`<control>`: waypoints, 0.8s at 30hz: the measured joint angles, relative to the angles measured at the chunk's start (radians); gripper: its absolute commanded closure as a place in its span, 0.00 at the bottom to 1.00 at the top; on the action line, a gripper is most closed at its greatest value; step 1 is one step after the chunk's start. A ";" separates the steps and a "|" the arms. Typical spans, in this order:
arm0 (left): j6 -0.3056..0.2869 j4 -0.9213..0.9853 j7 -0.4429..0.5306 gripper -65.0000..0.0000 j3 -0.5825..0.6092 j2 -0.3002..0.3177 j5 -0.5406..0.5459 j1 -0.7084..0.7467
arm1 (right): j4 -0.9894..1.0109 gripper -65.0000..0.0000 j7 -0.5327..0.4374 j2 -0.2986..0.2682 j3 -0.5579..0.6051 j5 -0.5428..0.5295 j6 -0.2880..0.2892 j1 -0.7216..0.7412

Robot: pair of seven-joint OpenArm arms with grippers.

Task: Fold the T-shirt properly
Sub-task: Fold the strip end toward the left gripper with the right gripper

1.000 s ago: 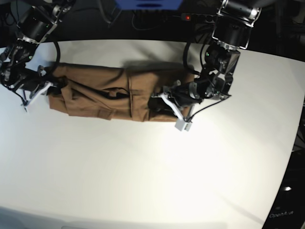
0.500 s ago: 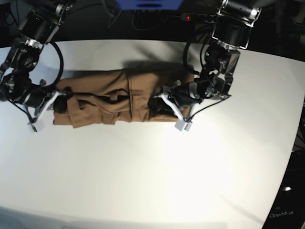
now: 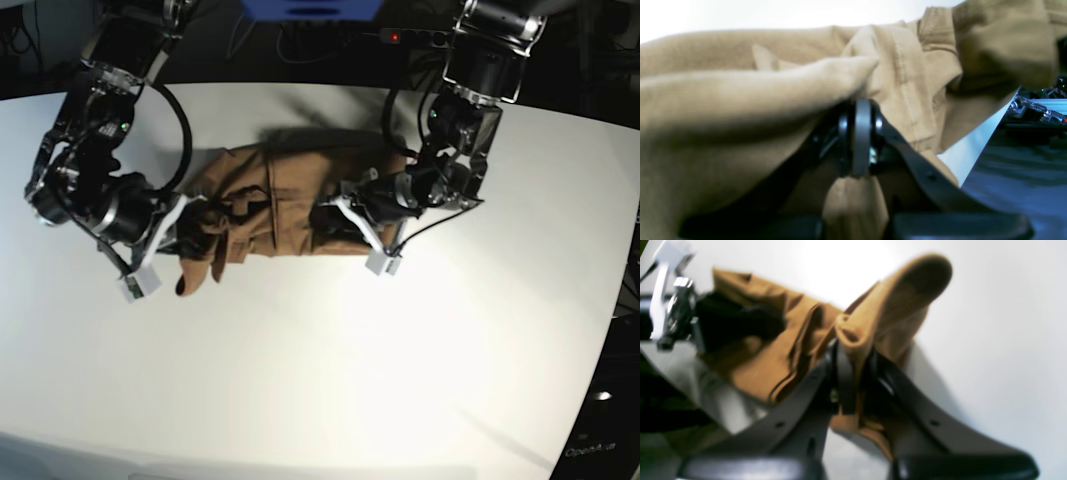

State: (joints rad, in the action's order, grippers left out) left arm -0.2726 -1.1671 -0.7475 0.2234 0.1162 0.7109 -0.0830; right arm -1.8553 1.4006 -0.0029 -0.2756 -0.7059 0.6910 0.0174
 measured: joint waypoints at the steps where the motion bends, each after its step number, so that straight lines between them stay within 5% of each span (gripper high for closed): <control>1: 0.005 0.000 0.001 0.94 0.000 -0.002 -0.001 0.000 | 0.000 0.99 0.002 0.007 0.006 -0.001 0.000 -0.012; 13: 0.004 0.000 -0.012 0.94 -0.056 -0.018 -0.006 0.006 | -0.004 0.99 -0.001 0.032 0.058 0.000 0.000 -0.103; 24: 0.003 0.000 -0.008 0.94 -0.111 -0.002 -0.007 0.008 | -0.013 0.99 0.000 -0.133 0.130 0.006 0.000 -0.079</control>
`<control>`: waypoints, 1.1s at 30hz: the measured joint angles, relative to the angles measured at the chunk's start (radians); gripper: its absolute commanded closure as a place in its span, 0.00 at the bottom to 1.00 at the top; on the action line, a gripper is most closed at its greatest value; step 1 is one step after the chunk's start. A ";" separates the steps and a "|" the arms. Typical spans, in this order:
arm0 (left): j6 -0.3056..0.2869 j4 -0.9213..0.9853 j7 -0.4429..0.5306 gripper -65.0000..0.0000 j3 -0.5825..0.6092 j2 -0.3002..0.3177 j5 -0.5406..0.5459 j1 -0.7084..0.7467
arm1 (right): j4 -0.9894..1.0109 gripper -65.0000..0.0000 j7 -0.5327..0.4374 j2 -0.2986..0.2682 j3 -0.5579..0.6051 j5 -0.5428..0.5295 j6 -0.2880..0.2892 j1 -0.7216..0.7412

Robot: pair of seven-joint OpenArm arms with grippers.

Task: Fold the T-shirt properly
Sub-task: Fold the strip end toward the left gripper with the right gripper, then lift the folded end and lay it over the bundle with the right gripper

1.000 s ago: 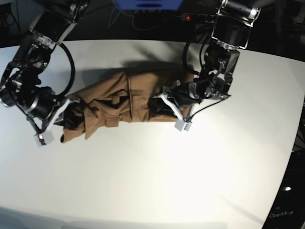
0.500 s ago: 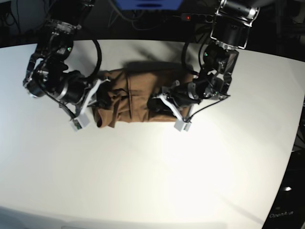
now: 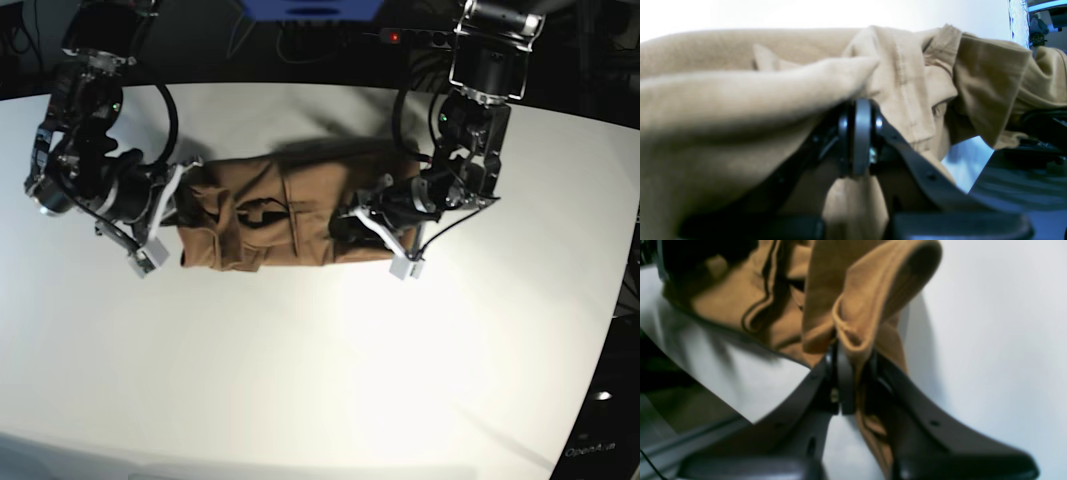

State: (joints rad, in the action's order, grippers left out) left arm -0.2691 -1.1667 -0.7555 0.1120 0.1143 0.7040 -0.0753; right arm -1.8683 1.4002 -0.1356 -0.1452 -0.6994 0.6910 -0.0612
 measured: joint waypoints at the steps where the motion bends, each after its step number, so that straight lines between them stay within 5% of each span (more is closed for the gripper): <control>1: 0.000 0.000 0.000 0.94 0.000 0.000 0.000 0.000 | -0.010 0.99 -0.002 -0.004 0.021 0.002 -0.001 0.000; 6: 0.002 0.000 0.000 0.94 0.000 0.000 0.000 0.000 | -0.016 0.99 -0.001 -0.008 0.149 0.002 0.000 0.000; 12: 0.003 -0.001 0.001 0.94 -0.001 -0.006 -0.005 0.000 | -0.012 0.99 -0.028 -0.014 0.336 0.074 -0.285 0.048; 17: 0.034 -0.053 0.001 0.94 -0.003 -0.014 -0.035 0.023 | -0.011 0.99 -0.038 -0.011 0.472 0.220 -0.410 0.080; 33: 0.041 -0.088 -0.006 0.94 -0.005 -0.012 -0.056 0.041 | 0.288 0.99 -0.055 0.203 0.634 0.723 -0.426 0.216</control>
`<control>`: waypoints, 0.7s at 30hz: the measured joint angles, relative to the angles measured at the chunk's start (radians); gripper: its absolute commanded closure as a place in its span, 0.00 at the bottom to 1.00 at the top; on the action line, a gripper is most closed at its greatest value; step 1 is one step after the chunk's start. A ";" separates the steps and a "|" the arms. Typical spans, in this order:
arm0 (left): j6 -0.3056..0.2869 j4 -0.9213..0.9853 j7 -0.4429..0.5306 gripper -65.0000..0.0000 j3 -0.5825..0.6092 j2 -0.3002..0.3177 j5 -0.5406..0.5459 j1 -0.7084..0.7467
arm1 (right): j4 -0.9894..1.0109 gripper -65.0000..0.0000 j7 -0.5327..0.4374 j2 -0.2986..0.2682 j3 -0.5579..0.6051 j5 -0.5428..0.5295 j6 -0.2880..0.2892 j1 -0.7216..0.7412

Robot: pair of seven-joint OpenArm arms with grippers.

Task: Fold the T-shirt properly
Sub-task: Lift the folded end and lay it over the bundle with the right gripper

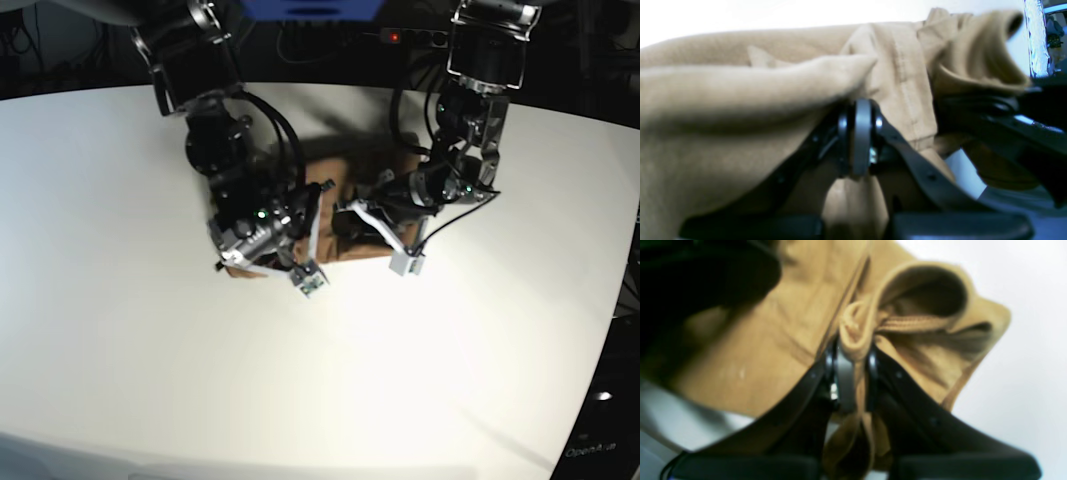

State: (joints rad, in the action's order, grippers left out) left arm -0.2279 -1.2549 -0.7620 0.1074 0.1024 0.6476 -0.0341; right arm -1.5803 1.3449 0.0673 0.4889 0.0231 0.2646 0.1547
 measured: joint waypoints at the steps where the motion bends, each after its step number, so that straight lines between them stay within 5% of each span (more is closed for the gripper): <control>1: 0.000 0.000 0.000 0.94 0.000 0.000 0.000 0.000 | 0.008 0.99 0.000 0.008 0.000 0.021 0.000 0.000; 13: 0.000 0.002 -0.039 0.94 0.003 0.003 -0.007 -0.031 | 0.007 0.99 0.001 -0.018 0.002 0.039 0.000 0.009; 21: 0.056 -0.158 -0.161 0.94 0.005 0.026 0.009 -0.039 | 0.008 0.99 -0.003 -0.030 0.003 0.039 0.000 0.008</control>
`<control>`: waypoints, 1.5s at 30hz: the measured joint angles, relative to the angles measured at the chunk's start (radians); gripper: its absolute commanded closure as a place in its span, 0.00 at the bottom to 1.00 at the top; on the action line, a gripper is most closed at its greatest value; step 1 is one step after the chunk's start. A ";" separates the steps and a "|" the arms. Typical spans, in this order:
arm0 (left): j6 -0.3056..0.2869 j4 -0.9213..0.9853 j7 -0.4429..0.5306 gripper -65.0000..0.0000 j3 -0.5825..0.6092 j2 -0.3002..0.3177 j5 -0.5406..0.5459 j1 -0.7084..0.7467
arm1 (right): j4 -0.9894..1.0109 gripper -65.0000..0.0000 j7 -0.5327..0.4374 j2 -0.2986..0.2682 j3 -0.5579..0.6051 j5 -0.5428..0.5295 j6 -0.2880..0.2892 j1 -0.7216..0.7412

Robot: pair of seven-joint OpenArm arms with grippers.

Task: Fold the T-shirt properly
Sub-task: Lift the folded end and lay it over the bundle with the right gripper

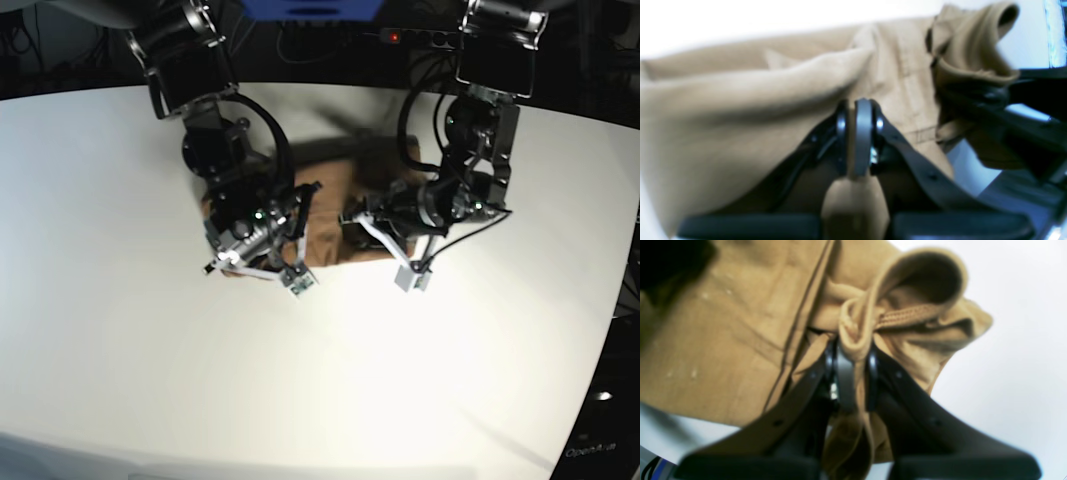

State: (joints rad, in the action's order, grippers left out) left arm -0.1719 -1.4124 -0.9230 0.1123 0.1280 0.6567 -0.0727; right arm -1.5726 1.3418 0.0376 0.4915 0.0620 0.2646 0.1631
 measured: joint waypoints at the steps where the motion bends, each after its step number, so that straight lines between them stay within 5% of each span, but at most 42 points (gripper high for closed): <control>1: -0.003 -0.022 -0.013 0.94 0.000 -0.001 0.002 -0.006 | 0.000 0.99 0.000 0.000 0.000 0.000 0.000 0.000; 10: -0.001 -0.180 -0.188 0.94 -0.006 0.009 0.002 -0.017 | -0.001 0.99 0.000 -0.002 0.000 0.000 0.000 0.003; 17: -0.005 -0.256 -0.298 0.94 -0.088 0.179 0.002 0.072 | -0.003 0.99 0.018 0.001 0.000 0.000 0.000 0.017; 21: -0.002 -0.198 -0.229 0.94 -0.142 0.249 -0.061 0.109 | -0.004 0.99 0.048 0.018 -0.001 0.007 0.000 0.019; 27: -0.020 -0.073 -0.154 0.94 -0.090 0.205 -0.129 0.093 | -0.025 0.99 0.058 0.029 0.018 0.015 -0.004 0.037; 34: -0.025 -0.004 -0.094 0.94 -0.019 0.122 -0.216 0.025 | -0.037 0.99 0.058 0.043 0.129 0.117 -0.113 0.009; 45: -0.037 0.027 -0.089 0.94 -0.019 0.117 -0.219 0.001 | -0.084 0.99 0.061 0.063 0.236 0.322 -0.139 -0.018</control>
State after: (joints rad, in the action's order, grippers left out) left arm -0.2092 -1.3853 -1.0122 0.0933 0.2455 0.4374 -0.0715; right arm -1.6566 1.4033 0.1001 0.7277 0.3836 0.1257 0.1455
